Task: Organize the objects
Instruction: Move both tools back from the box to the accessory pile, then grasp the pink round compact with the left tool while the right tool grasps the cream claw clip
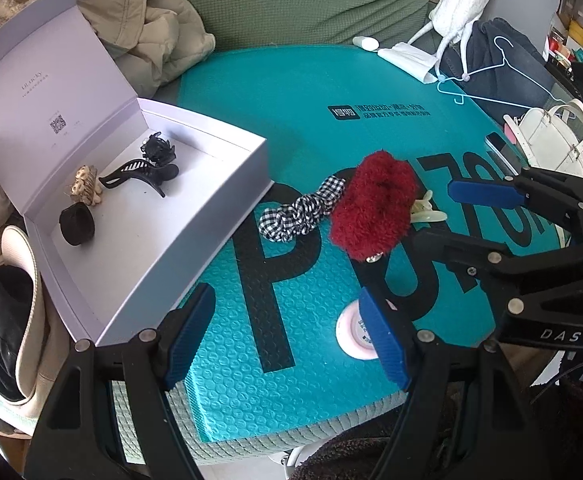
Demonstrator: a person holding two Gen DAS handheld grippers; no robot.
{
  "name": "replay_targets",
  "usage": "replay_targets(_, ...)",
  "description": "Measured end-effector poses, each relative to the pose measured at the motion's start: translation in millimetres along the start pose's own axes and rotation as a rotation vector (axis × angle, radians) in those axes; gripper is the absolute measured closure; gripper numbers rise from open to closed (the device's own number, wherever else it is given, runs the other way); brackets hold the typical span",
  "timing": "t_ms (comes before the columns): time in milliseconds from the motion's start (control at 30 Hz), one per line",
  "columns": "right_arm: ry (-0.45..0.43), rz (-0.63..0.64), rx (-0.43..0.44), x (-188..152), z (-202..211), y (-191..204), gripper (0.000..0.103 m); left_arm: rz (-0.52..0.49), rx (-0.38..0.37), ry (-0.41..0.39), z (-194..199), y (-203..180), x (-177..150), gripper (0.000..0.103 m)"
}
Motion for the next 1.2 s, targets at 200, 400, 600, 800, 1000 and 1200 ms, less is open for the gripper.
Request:
replay_targets(200,0.020,-0.034,0.026,-15.2,-6.8,-4.2,0.042,-0.020,-0.031,0.030,-12.6,-5.6,-8.6,0.030)
replay_targets(400,0.041,-0.074,0.026,-28.3,-13.0,-12.8,0.042,-0.049,-0.070,0.042,-19.4,-13.8,-12.3,0.030)
replay_targets(600,0.043,-0.134,0.039,-36.7,-13.7,-28.7,0.042,-0.104,-0.127,0.086,-31.6,-31.0,-22.3,0.030)
replay_targets(800,0.051,-0.152,0.032,-39.3,-18.2,-37.6,0.028,-0.110,-0.161,0.126,-47.1,-41.2,-30.0,0.030)
replay_targets(1000,0.063,-0.158,0.014,-40.5,-27.8,-45.2,0.028,-0.108,-0.171,0.146,-61.4,-45.5,-36.1,0.030)
replay_targets(1200,0.055,-0.161,-0.004,-33.6,-38.5,-50.9,0.021,-0.086,-0.179,0.132,-70.9,-38.0,-38.5,0.031)
Point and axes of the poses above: each gripper's, at about its wrist camera, not at the fingertips, and z roughly against the way its jaws point, y to its left, x to its top, the point moved 8 cm from there along -z, roughly the way its jaws point, and after that the axes turned 6 degrees about -x, right-handed, at the moved point
